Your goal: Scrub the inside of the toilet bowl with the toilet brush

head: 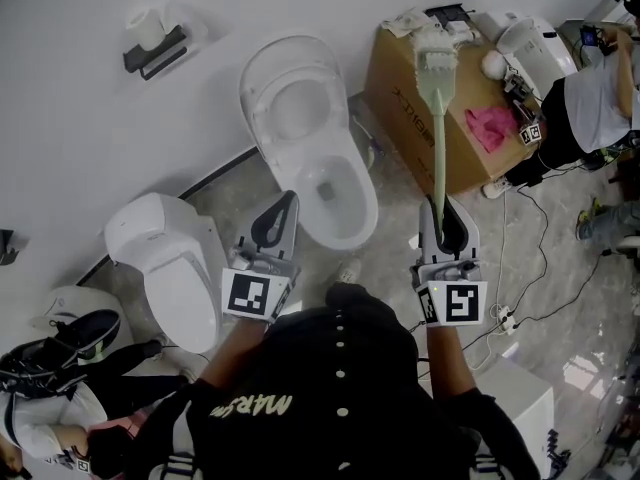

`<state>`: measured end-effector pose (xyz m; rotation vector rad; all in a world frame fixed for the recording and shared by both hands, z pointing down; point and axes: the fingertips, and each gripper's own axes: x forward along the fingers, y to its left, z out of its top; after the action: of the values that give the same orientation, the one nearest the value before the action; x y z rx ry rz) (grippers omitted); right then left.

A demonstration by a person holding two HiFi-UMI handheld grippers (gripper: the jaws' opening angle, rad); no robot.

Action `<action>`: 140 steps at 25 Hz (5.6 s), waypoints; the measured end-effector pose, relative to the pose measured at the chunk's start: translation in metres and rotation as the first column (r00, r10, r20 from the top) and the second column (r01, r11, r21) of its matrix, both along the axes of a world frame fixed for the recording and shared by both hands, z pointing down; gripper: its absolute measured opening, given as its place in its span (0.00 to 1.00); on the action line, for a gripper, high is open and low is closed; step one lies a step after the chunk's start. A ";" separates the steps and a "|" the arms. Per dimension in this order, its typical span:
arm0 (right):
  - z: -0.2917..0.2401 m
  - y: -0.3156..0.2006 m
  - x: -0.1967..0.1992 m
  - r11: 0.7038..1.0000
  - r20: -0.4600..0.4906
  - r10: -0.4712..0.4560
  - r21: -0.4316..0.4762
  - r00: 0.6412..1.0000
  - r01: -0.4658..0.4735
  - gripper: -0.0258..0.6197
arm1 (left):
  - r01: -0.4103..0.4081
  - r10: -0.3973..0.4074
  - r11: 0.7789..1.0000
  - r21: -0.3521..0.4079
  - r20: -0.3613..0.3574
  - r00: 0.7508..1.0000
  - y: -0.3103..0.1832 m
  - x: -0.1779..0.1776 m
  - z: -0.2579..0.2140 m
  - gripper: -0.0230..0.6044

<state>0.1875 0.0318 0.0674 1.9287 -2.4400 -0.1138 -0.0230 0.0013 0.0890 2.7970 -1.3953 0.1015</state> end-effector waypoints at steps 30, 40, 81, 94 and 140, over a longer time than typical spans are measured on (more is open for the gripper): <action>-0.004 -0.099 0.029 0.996 0.024 -0.090 0.013 0.996 0.090 0.18 | 0.071 -0.071 0.997 0.004 0.007 0.997 -0.078 0.036 -0.006 0.08; -0.019 -0.111 0.008 0.996 0.013 -0.082 0.027 0.997 0.081 0.18 | 0.047 -0.045 0.998 0.033 -0.042 0.998 -0.090 0.021 -0.028 0.08; 0.536 -0.141 -0.048 0.679 -0.019 -0.240 -0.718 0.971 0.154 0.18 | 0.093 -0.077 0.900 -0.425 0.056 0.995 -0.115 0.015 0.314 0.08; 0.688 -0.116 -0.068 0.465 -0.028 -0.286 -0.878 0.958 0.113 0.18 | 0.086 -0.076 0.879 -0.469 0.042 0.996 -0.114 0.012 0.399 0.08; 0.742 -0.139 -0.022 0.113 -0.189 -0.512 -0.982 0.838 -0.152 0.18 | 0.077 -0.082 0.860 -0.504 0.014 0.997 -0.110 0.003 0.415 0.08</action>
<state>0.1654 -0.1069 0.8097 0.7281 -1.4998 0.7559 -0.0200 -0.1091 0.5037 2.3010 -1.2527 0.3931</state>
